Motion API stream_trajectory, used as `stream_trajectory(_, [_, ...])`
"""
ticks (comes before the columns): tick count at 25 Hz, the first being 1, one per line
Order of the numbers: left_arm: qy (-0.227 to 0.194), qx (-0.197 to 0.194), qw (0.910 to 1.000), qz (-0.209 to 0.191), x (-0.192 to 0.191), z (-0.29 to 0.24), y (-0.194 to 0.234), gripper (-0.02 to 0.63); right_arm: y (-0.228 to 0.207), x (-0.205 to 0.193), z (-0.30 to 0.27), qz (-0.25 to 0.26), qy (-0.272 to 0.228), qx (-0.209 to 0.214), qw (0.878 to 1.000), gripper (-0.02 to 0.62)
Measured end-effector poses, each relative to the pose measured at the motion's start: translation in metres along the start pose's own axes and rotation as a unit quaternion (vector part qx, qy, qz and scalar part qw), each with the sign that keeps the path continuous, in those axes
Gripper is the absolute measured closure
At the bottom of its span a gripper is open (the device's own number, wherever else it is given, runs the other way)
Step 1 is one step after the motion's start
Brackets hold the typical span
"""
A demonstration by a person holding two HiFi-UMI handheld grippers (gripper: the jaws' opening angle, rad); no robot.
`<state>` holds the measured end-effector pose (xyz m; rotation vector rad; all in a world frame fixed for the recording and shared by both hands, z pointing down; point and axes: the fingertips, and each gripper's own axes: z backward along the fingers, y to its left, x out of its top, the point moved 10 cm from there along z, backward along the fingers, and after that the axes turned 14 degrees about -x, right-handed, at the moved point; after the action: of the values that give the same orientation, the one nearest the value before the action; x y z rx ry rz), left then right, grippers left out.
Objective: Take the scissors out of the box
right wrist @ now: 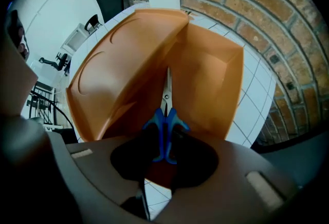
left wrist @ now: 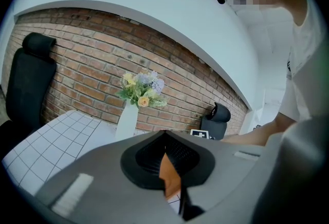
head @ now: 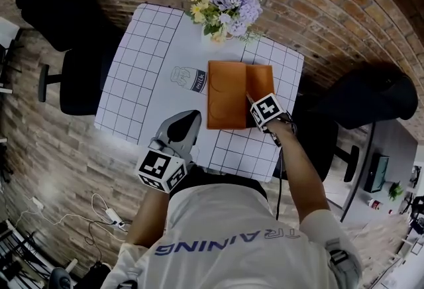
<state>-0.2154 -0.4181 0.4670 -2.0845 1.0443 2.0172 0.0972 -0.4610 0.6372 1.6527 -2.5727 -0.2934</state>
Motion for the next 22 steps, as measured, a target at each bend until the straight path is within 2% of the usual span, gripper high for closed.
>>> stream_trajectory(6, [-0.008,-0.015,0.9998,-0.014,0.009,-0.011,-0.009,0.603,-0.014,-0.012,0.035,-0.054,-0.07,-0.023,0.996,0.494])
stream_trajectory(9, [-0.007,-0.021,0.9995,-0.021,0.014,-0.016,-0.014,0.603,-0.019,-0.021,0.046,-0.081,-0.098,-0.022,0.992,0.494])
stream_trajectory(13, [-0.007,-0.025,0.9992,-0.031,0.02,-0.022,-0.024,0.603,-0.024,-0.031,0.069,-0.12,-0.164,-0.012,0.979,0.494])
stream_trajectory(15, [-0.009,-0.027,0.9989,-0.038,0.025,-0.025,-0.031,0.603,-0.026,-0.037,0.091,-0.141,-0.215,-0.01,0.966,0.494])
stream_trajectory(18, [-0.015,-0.028,0.9983,-0.048,0.031,-0.027,-0.04,0.603,-0.028,-0.044,0.134,-0.16,-0.299,-0.026,0.94,0.494])
stream_trajectory(22, [-0.022,-0.019,0.9978,-0.06,0.04,-0.028,-0.052,0.603,-0.036,-0.057,0.19,-0.191,-0.403,-0.036,0.894,0.494])
